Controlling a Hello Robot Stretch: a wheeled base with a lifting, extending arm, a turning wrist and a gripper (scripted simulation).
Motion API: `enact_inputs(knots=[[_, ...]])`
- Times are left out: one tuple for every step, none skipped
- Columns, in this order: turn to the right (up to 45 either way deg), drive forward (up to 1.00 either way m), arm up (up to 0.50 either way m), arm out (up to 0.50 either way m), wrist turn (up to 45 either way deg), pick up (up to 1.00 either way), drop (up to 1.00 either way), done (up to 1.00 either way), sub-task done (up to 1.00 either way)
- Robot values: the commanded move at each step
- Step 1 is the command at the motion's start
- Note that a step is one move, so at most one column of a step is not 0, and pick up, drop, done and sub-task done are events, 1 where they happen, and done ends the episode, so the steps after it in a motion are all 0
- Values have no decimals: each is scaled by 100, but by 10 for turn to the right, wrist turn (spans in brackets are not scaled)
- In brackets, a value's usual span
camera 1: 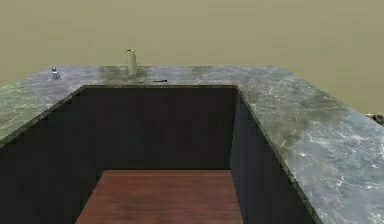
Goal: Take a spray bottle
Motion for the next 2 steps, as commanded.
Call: enact_inputs(knots=[[0,0,0,0,450,0,0,0,0],[0,0,0,0,450,0,0,0,0]])
